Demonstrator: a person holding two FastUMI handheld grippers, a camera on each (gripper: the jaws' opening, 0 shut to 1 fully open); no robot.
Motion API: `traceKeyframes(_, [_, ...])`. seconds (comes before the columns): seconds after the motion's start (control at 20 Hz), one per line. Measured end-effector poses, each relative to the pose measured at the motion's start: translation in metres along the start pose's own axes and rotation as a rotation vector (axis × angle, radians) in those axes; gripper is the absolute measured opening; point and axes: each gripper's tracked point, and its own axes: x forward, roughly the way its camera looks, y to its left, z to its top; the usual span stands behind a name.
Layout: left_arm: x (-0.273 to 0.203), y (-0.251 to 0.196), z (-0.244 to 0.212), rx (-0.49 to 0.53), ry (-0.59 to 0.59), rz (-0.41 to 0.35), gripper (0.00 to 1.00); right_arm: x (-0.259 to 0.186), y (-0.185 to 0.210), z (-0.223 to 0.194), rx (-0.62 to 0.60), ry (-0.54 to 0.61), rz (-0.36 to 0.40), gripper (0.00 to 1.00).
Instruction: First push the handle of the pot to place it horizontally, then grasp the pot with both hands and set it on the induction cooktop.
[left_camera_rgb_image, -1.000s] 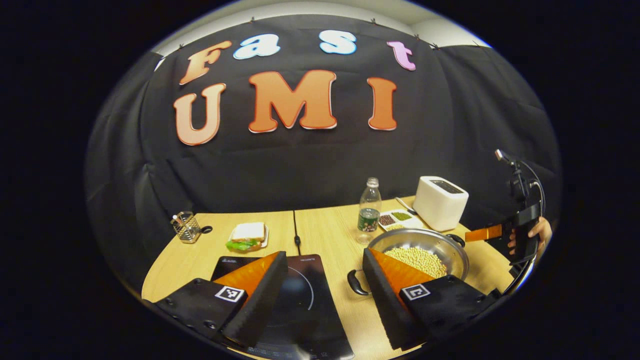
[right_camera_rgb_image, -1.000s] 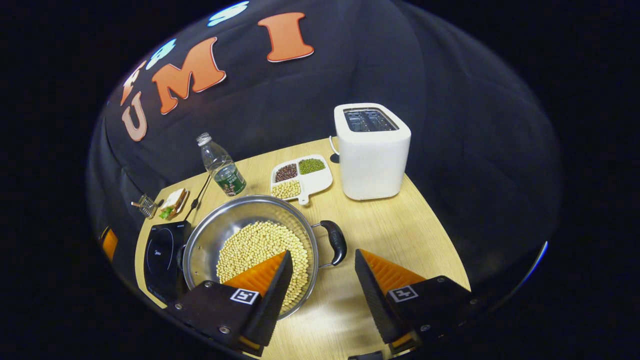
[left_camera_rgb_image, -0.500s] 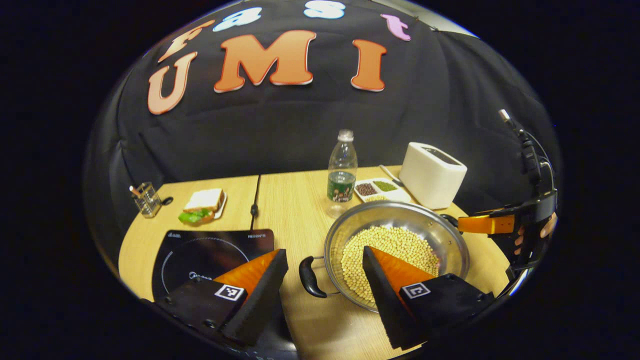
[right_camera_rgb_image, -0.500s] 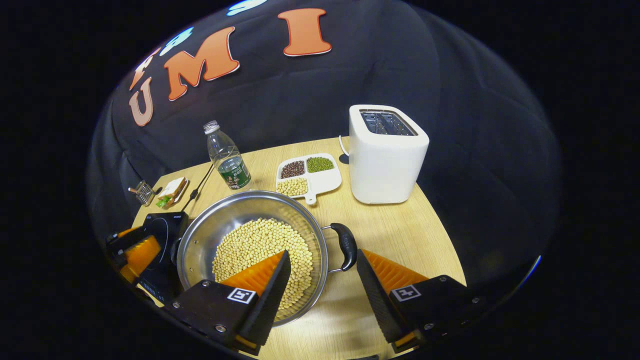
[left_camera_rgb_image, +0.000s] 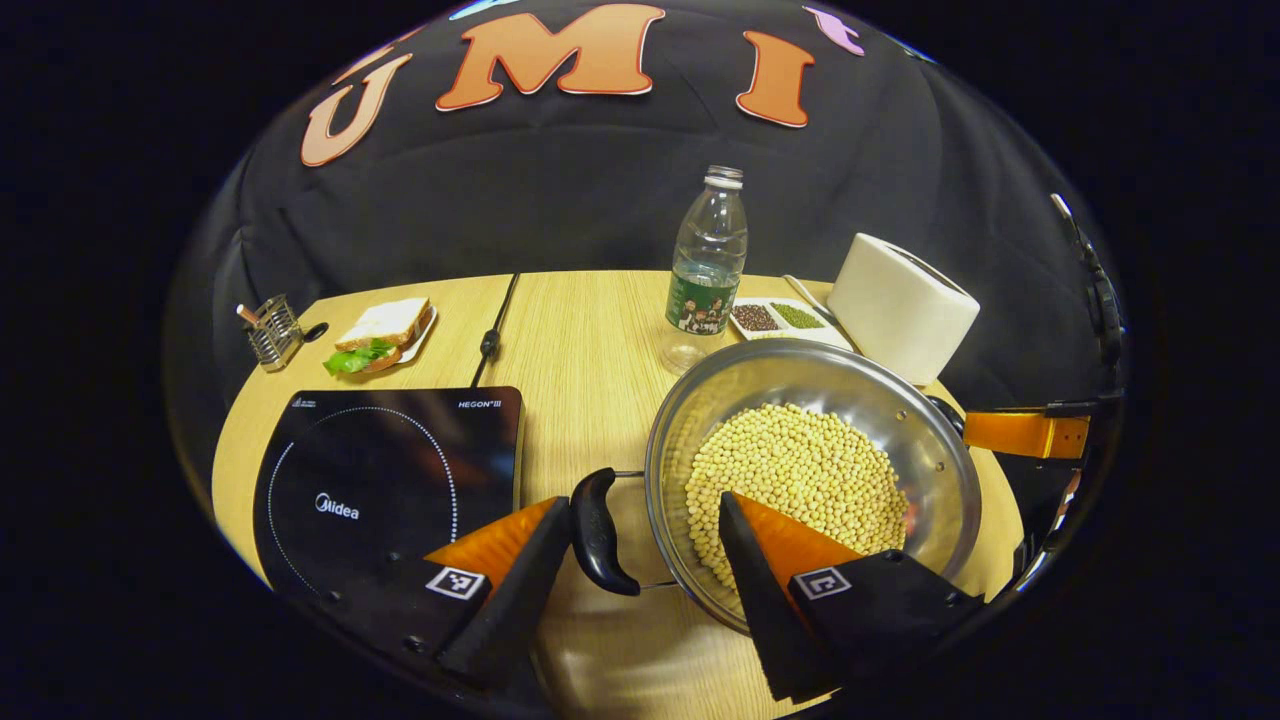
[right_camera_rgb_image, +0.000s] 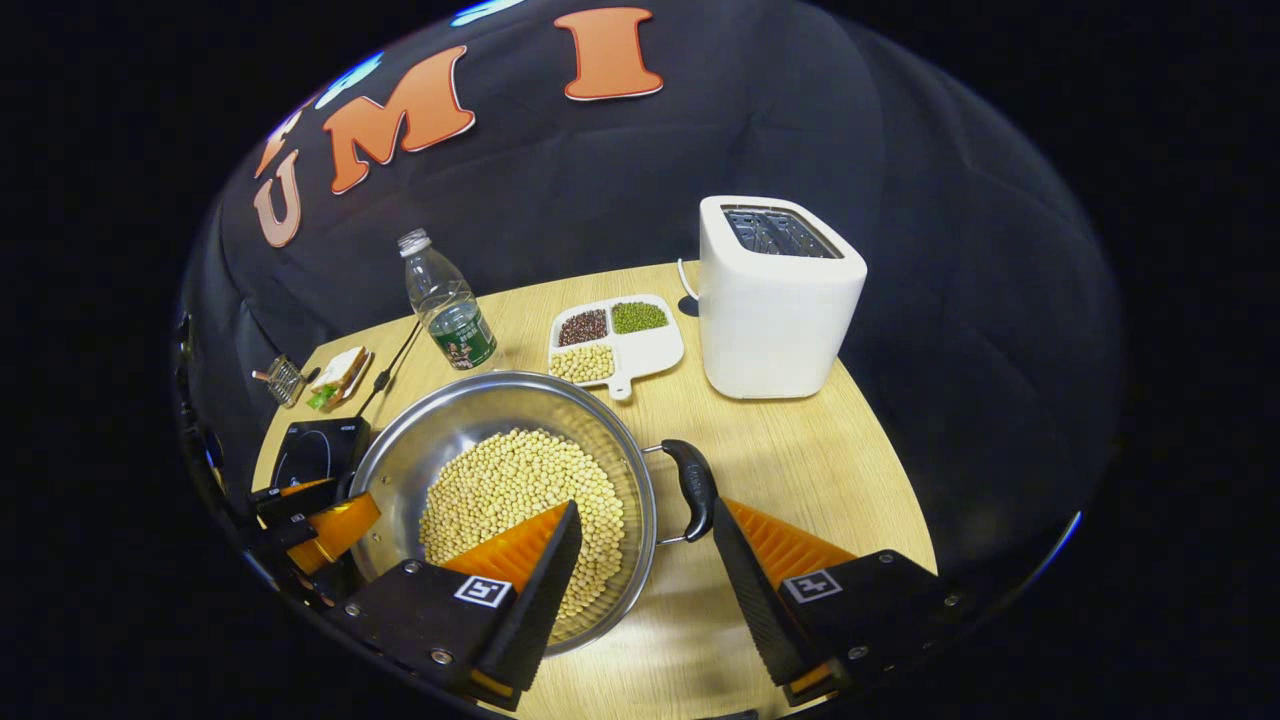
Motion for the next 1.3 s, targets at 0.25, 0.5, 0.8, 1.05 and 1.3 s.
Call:
traceKeyframes(0.25, [0.015,-0.004,-0.001,-0.006,0.025,0.0,0.97,0.01,-0.001,-0.004,-0.01,0.021,-0.031,0.83])
traceKeyframes(0.5, [0.033,-0.003,0.0,-0.01,0.029,0.026,0.94,0.022,-0.01,-0.017,-0.04,0.075,-0.088,0.84])
traceKeyframes(0.8, [0.053,0.003,-0.007,-0.01,0.054,0.06,0.91,0.032,-0.017,-0.02,-0.063,0.089,-0.129,0.83])
traceKeyframes(1.05, [0.06,0.007,-0.009,-0.01,0.043,0.097,0.83,0.045,-0.025,-0.019,-0.078,0.085,-0.169,0.8])
traceKeyframes(1.3, [0.065,0.006,-0.004,-0.006,0.013,0.105,0.8,0.051,-0.026,-0.016,-0.101,0.071,-0.173,0.69])
